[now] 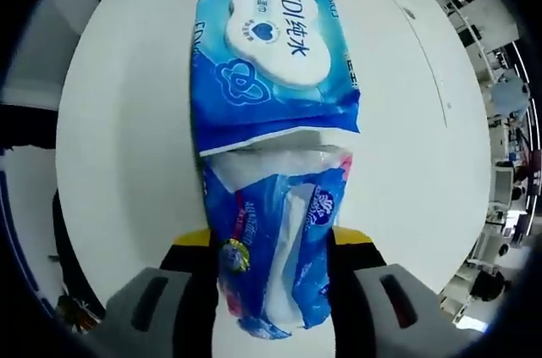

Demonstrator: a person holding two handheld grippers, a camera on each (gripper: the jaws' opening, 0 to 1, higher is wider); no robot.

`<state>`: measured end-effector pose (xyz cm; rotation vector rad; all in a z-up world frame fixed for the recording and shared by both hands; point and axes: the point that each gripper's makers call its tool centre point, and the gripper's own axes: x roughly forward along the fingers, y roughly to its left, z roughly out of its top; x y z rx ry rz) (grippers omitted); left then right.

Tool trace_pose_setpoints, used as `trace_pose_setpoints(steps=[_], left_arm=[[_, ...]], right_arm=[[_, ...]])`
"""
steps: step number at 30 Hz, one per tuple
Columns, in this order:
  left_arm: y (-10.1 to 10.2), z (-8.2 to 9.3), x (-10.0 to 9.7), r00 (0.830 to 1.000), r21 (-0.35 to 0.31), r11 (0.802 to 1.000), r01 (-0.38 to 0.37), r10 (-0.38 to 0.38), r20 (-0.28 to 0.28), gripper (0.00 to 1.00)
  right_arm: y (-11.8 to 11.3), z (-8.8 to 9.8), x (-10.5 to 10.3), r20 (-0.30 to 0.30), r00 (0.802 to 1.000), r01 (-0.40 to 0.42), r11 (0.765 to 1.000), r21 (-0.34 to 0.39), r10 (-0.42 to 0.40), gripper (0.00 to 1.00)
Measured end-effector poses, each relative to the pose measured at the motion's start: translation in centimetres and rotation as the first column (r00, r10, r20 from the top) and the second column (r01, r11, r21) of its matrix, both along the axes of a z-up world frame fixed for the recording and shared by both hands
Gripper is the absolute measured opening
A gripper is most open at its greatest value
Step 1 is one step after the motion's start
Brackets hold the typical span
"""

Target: Operate the shoe box by opening the lid, removing the specified soft item, and placing it in the target area until the item is outside and the box remains undamaged.

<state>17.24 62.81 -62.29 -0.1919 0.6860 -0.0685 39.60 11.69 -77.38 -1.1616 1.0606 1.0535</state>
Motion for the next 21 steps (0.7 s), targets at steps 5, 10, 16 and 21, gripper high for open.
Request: trace_pose_setpoints(steps=[5, 10, 16, 21], left_arm=[[0.0, 0.0, 0.0, 1.0, -0.006, 1.0, 0.005, -0.005, 0.004, 0.32], [-0.3, -0.2, 0.4, 1.0, -0.018, 1.0, 0.022, -0.021, 0.01, 0.32], [-1.1, -0.4, 1.4, 0.998, -0.039, 0.997, 0.06, -0.059, 0.019, 0.32], [-1.6, -0.5, 2.6, 0.994, -0.046, 0.994, 0.103, -0.101, 0.03, 0.32]], right_arm=[[-0.5, 0.7, 0.0, 0.044, 0.999, 0.019, 1.0, -0.004, -0.018, 0.51], [-0.7, 2.2, -0.2, 0.068, 0.996, 0.06, 0.998, 0.035, -0.062, 0.5], [-0.6, 4.1, -0.9, 0.07, 0.979, 0.18, 0.975, 0.13, -0.19, 0.51], [0.5, 5.8, -1.0, 0.059, 0.95, 0.282, 0.926, 0.252, -0.306, 0.52]])
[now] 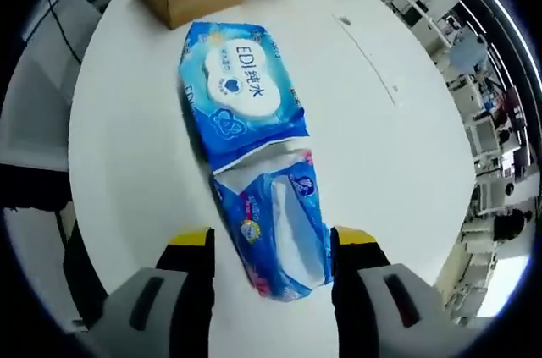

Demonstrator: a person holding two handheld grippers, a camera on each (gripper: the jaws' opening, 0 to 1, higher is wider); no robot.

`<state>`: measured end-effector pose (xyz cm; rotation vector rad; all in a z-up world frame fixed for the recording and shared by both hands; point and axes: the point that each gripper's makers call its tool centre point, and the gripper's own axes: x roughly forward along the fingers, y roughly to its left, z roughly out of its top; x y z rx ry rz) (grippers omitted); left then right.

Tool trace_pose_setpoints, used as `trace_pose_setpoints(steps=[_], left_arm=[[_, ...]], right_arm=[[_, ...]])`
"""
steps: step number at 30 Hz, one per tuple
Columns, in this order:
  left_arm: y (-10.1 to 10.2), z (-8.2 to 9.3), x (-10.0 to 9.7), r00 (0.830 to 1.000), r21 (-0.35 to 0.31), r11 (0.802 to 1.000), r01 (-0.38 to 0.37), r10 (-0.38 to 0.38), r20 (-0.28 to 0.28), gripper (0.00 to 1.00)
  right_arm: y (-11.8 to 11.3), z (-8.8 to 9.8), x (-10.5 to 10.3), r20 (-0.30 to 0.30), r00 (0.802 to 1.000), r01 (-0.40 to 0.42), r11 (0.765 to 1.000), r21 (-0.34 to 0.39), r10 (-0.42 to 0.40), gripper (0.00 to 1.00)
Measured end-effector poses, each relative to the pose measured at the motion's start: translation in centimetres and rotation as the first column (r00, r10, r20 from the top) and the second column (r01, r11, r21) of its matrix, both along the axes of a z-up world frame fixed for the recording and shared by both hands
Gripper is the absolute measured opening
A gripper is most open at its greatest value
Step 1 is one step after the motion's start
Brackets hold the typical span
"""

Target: Operate the shoe box by opening the lid, removing the specified soft item, and placing it in the target area until the item is outside and the box remains undamaged.

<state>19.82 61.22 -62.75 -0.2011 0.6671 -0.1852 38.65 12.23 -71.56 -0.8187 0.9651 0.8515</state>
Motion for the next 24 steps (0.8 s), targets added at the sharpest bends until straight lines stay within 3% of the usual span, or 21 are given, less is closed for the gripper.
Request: trace_pose_setpoints(steps=[5, 9, 12, 20, 24], left_arm=[[-0.3, 0.2, 1.1, 0.999, -0.002, 0.999, 0.041, -0.041, 0.009, 0.34], [-0.5, 0.1, 1.6, 0.998, -0.006, 0.998, 0.066, -0.066, 0.009, 0.36], [-0.6, 0.0, 1.9, 0.997, -0.007, 0.997, 0.083, -0.083, 0.01, 0.38], [-0.6, -0.2, 2.8, 0.995, -0.01, 0.995, 0.098, -0.098, 0.018, 0.39], [-0.6, -0.4, 3.5, 0.994, -0.01, 0.994, 0.11, -0.11, 0.02, 0.4]], right_arm=[[2.3, 2.0, 0.0, -0.003, 0.99, 0.141, 0.975, 0.169, -0.143, 0.51], [5.4, 3.6, 0.4, -0.024, 0.974, 0.22, 0.925, 0.311, -0.224, 0.51], [8.6, 5.1, 0.7, -0.042, 0.965, 0.252, 0.873, 0.417, -0.259, 0.5], [15.8, 6.4, -0.1, -0.08, 0.979, 0.201, 0.846, 0.494, -0.186, 0.5], [19.9, 6.5, -0.7, -0.085, 0.991, 0.13, 0.857, 0.499, -0.101, 0.5]])
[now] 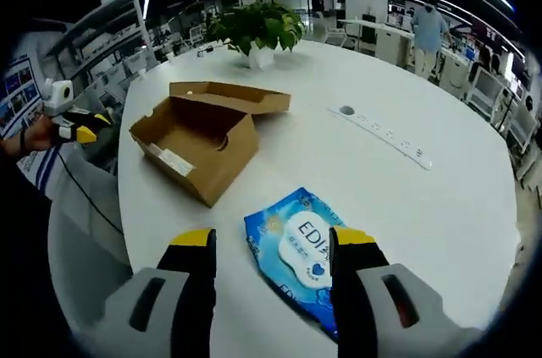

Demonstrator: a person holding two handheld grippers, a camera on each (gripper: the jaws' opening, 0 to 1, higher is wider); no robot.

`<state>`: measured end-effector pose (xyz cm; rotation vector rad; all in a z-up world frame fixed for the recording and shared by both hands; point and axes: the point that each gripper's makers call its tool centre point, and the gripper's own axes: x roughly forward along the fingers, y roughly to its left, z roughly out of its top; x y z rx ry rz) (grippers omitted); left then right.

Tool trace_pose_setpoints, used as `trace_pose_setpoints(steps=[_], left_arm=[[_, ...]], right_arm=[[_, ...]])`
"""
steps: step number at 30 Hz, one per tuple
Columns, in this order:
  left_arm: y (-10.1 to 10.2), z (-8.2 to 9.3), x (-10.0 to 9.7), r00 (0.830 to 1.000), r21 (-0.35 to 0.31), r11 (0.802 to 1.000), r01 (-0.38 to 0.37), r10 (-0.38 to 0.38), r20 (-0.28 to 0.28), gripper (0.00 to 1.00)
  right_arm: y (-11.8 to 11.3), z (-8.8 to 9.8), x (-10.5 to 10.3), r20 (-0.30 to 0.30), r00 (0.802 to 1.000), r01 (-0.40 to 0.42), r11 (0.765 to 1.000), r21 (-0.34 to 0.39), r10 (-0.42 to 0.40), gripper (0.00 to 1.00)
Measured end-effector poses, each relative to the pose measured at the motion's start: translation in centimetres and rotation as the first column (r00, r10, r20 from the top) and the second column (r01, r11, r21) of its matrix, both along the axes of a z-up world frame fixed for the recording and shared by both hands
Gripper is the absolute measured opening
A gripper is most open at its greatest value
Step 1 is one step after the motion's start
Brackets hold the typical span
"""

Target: Operate the shoe box by opening the lid, removing the specified soft item, and placing it in the target area until the item is outside and the box remains undamaged.

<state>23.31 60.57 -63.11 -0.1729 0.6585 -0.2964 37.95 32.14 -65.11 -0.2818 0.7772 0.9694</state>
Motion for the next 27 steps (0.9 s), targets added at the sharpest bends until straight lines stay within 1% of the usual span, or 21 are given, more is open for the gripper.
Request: trace_pose_setpoints(steps=[3, 6, 12, 16, 22, 27], left_arm=[[0.0, 0.2, 0.3, 1.0, -0.002, 1.0, 0.008, -0.008, 0.003, 0.41], [0.0, 0.3, 0.6, 1.0, -0.008, 1.0, 0.01, -0.01, 0.008, 0.41], [0.4, 0.3, 0.9, 1.0, -0.02, 1.0, 0.006, -0.005, 0.014, 0.41], [0.4, 0.4, 1.0, 1.0, -0.025, 1.0, 0.005, -0.005, 0.018, 0.41], [0.6, 0.7, 1.3, 1.0, -0.036, 0.999, 0.001, 0.0, 0.027, 0.41], [0.8, 0.9, 1.5, 0.999, -0.034, 0.999, 0.0, 0.002, 0.034, 0.41]], right_arm=[[2.7, 0.3, 0.1, 0.009, 0.999, -0.031, 0.999, 0.02, 0.031, 0.5], [5.5, 0.1, 0.1, 0.001, 0.997, -0.074, 0.997, 0.026, 0.074, 0.49], [9.2, -0.4, -0.1, -0.008, 0.99, -0.143, 0.989, 0.019, 0.143, 0.49], [10.8, -0.6, 0.0, -0.02, 0.987, -0.16, 0.987, 0.024, 0.16, 0.49], [13.2, -0.5, 0.1, -0.016, 0.974, -0.227, 0.974, 0.007, 0.227, 0.49], [14.0, -0.4, 0.7, -0.01, 0.963, -0.27, 0.962, -0.024, 0.27, 0.49]])
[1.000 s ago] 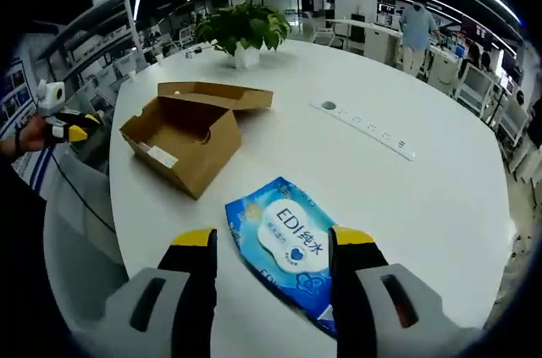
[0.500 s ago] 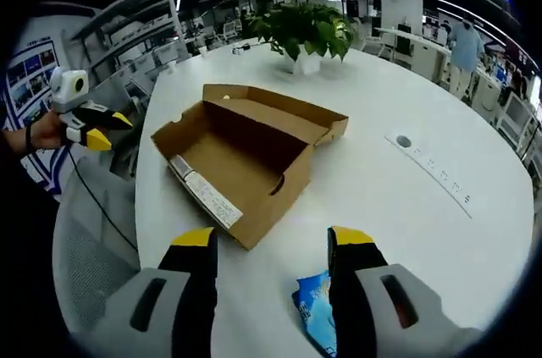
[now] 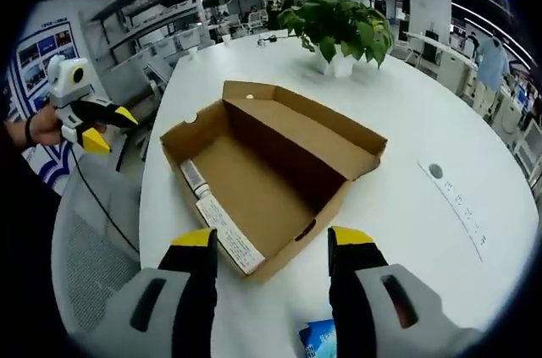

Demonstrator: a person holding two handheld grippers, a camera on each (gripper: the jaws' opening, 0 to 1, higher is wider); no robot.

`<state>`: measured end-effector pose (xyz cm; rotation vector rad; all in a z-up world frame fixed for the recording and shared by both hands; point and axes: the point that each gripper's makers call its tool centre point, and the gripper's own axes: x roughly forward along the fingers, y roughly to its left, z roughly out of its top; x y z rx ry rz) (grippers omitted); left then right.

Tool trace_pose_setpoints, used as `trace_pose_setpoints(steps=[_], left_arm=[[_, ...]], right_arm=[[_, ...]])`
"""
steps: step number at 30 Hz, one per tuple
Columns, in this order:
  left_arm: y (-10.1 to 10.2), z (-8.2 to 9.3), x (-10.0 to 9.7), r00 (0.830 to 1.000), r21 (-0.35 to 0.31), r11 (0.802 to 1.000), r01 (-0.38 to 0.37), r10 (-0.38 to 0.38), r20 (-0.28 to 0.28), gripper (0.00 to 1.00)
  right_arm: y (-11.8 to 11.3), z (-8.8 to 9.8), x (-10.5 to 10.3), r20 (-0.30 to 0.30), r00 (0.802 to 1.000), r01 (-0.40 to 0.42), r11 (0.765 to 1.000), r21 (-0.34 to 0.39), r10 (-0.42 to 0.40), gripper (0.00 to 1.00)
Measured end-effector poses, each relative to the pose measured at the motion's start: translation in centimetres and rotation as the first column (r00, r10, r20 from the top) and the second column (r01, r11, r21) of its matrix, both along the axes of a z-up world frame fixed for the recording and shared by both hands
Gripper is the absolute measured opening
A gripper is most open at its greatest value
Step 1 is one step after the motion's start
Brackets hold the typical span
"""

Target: Operate the shoe box by opening the lid, removing the specified soft item, and placing it in the target area until the item is outside and the box remains undamaged.

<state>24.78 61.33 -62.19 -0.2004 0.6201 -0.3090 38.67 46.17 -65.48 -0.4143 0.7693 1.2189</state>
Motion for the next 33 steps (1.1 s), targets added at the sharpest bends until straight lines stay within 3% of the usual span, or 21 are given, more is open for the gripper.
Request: trace_pose_setpoints(steps=[15, 23, 28, 33], left_arm=[[0.5, -0.2, -0.1, 1.0, -0.017, 1.0, -0.019, 0.019, 0.002, 0.41], [0.6, 0.0, -0.2, 1.0, -0.025, 1.0, -0.016, 0.017, 0.009, 0.41], [0.8, -0.2, -0.4, 1.0, -0.036, 0.999, -0.019, 0.02, 0.008, 0.41], [1.3, -0.5, -0.8, 1.0, -0.045, 0.999, -0.026, 0.026, 0.008, 0.41]], right_arm=[[1.5, -1.7, 0.4, -0.03, 0.994, -0.105, 0.991, -0.086, 0.103, 0.49], [2.2, -3.0, 0.3, -0.04, 0.982, -0.189, 0.968, -0.165, 0.185, 0.5], [2.6, -3.9, 1.3, -0.052, 0.976, -0.22, 0.957, -0.189, 0.213, 0.51], [2.8, -5.0, 0.8, -0.071, 0.959, -0.283, 0.928, -0.242, 0.275, 0.52]])
